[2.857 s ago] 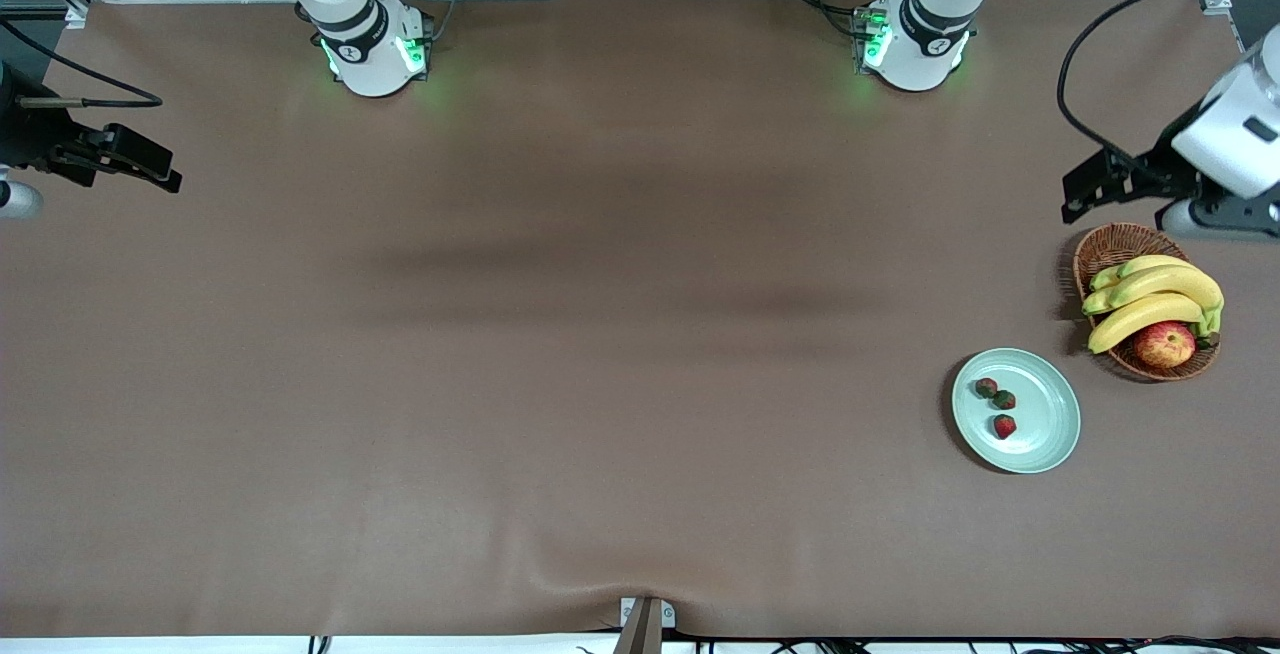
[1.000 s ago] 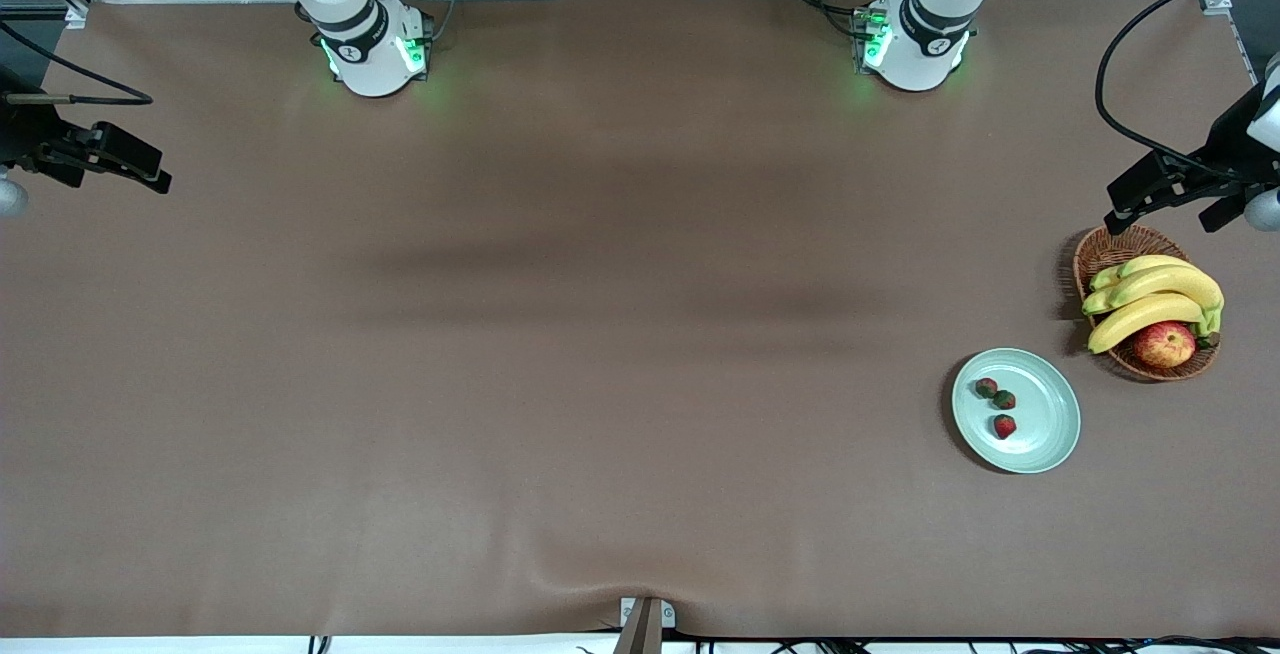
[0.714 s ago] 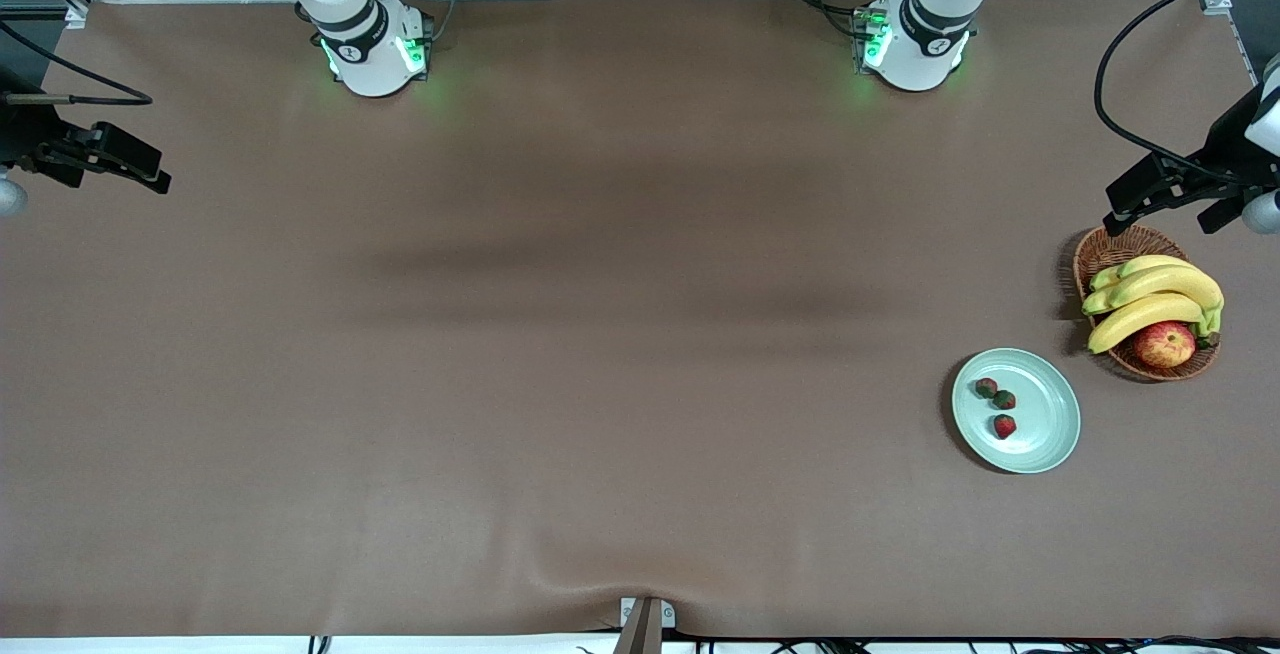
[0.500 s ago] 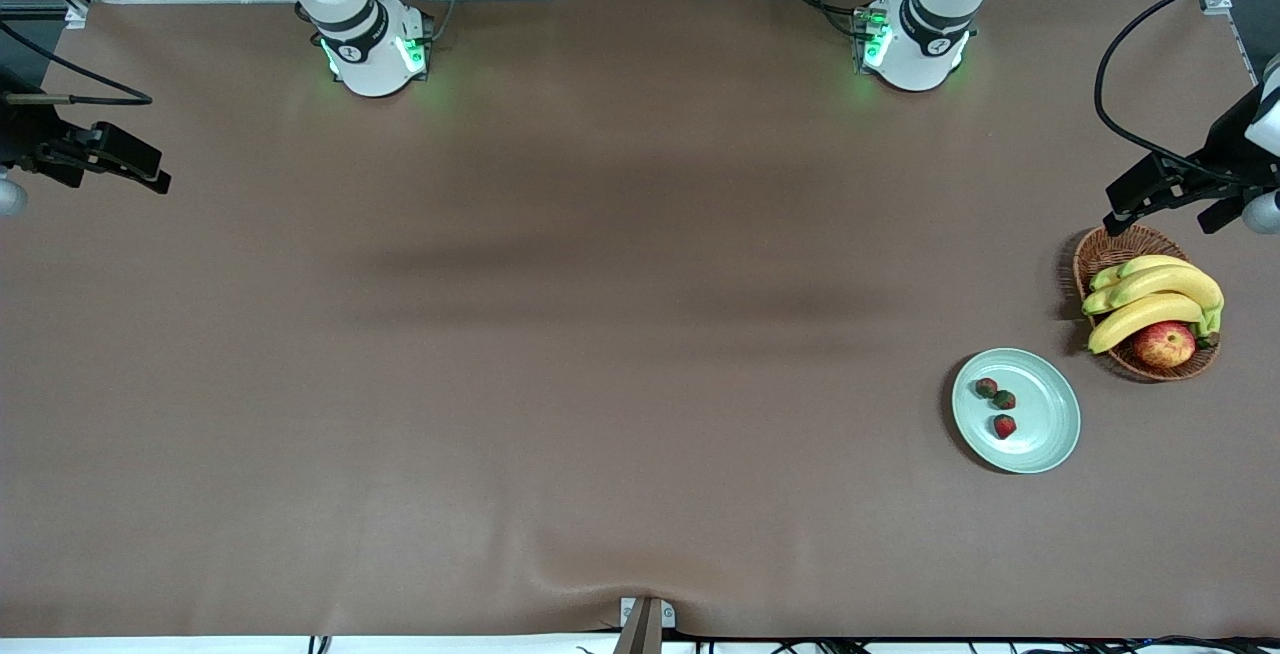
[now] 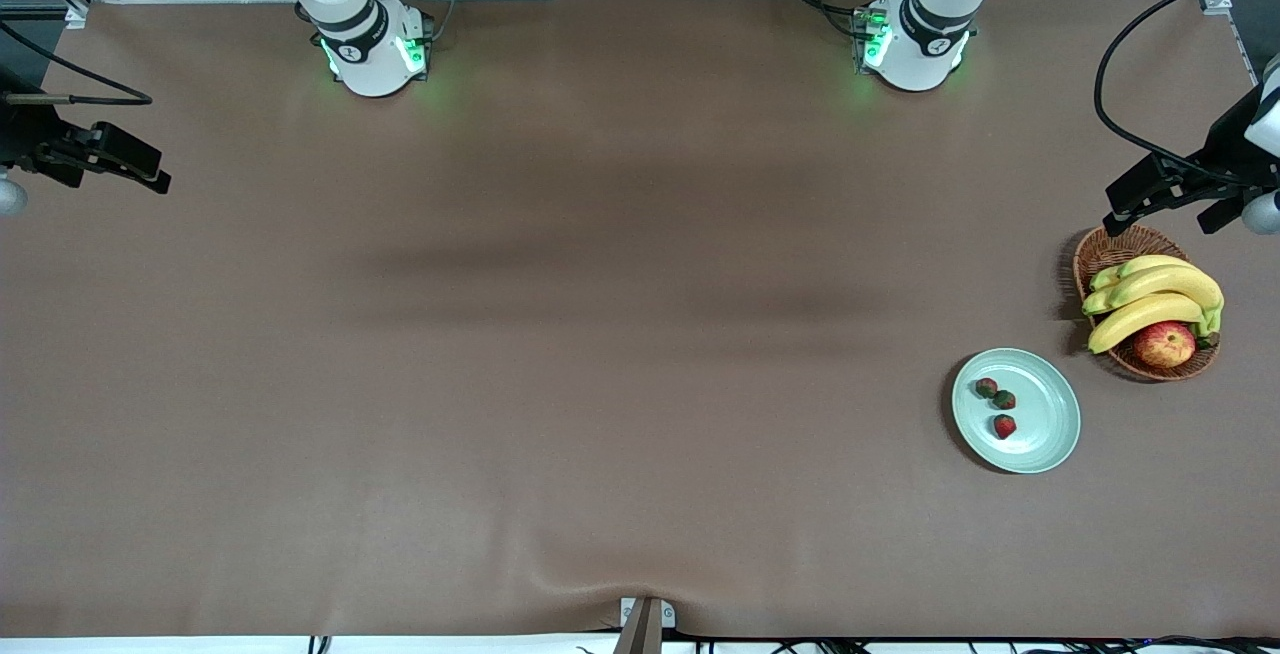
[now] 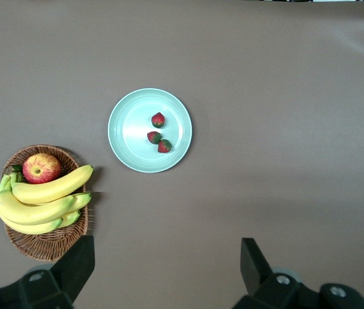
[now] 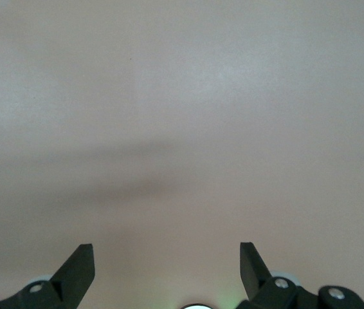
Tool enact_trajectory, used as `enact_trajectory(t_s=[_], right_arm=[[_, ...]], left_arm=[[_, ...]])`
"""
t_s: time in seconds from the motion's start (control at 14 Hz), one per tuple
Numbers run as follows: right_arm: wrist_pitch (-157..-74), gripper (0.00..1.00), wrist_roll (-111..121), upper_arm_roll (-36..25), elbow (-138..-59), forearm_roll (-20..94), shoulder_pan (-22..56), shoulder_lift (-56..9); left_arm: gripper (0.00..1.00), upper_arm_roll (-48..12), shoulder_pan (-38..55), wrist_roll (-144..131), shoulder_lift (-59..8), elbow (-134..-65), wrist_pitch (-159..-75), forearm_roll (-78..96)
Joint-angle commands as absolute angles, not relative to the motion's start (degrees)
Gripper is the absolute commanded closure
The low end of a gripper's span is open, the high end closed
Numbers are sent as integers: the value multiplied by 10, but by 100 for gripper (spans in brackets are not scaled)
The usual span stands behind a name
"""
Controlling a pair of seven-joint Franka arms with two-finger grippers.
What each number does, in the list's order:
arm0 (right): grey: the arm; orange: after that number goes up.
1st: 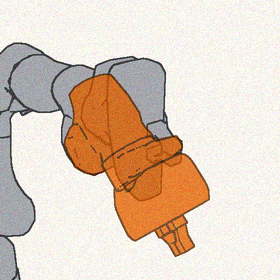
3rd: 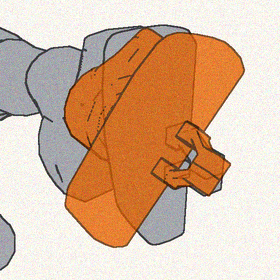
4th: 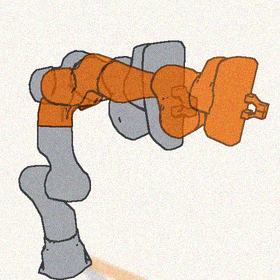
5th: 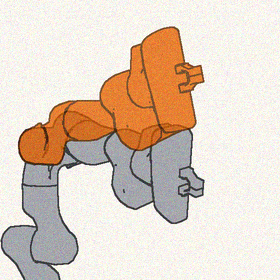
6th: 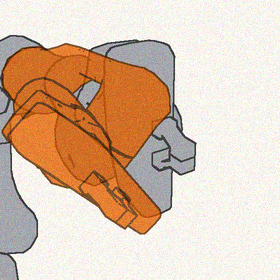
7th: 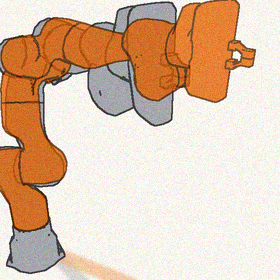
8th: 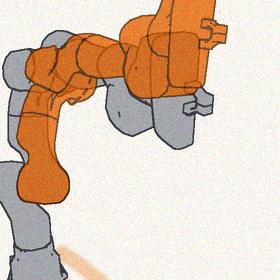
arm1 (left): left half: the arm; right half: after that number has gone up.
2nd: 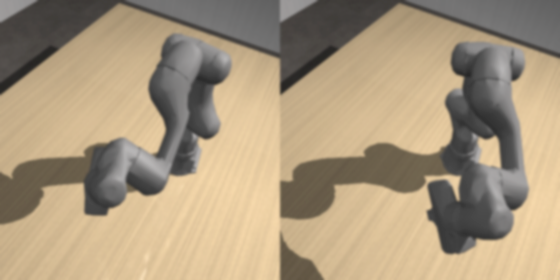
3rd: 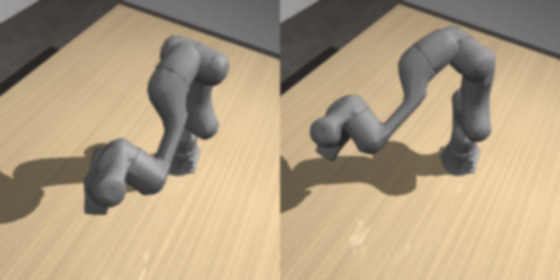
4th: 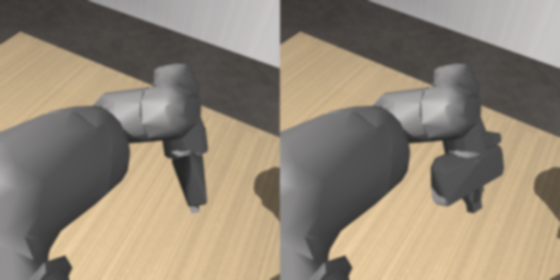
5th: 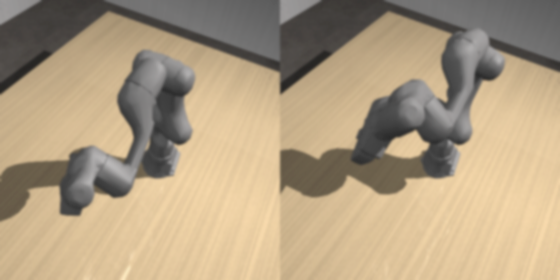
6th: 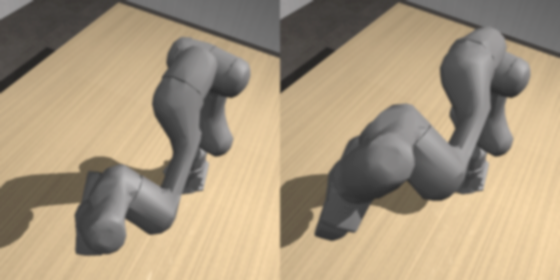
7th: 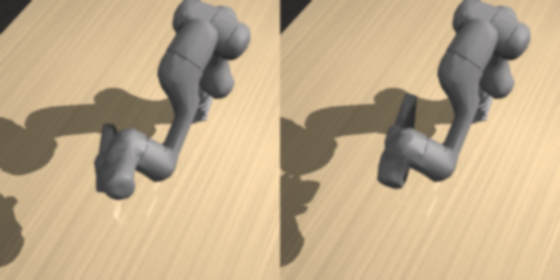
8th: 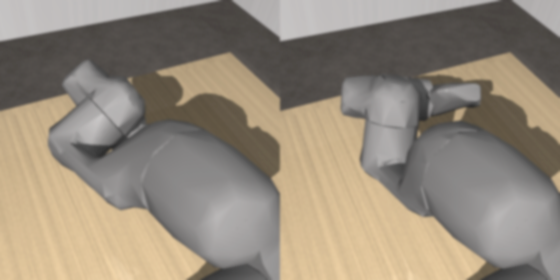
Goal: Collect all strawberries into plate
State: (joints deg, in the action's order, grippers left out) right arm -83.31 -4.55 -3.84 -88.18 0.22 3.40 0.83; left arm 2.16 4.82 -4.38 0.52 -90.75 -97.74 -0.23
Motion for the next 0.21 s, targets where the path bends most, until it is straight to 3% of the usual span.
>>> enact_trajectory(t_s=[0.0, 0.14], right_arm=[[-832, 0, -40, -38, -882, -8, 33, 15], [-832, 0, -40, -38, -882, -8, 33, 15]], left_arm=[[0, 24, 49, -38, 4, -903, -972, 7], [0, 24, 48, -36, 4, -903, -972, 7]])
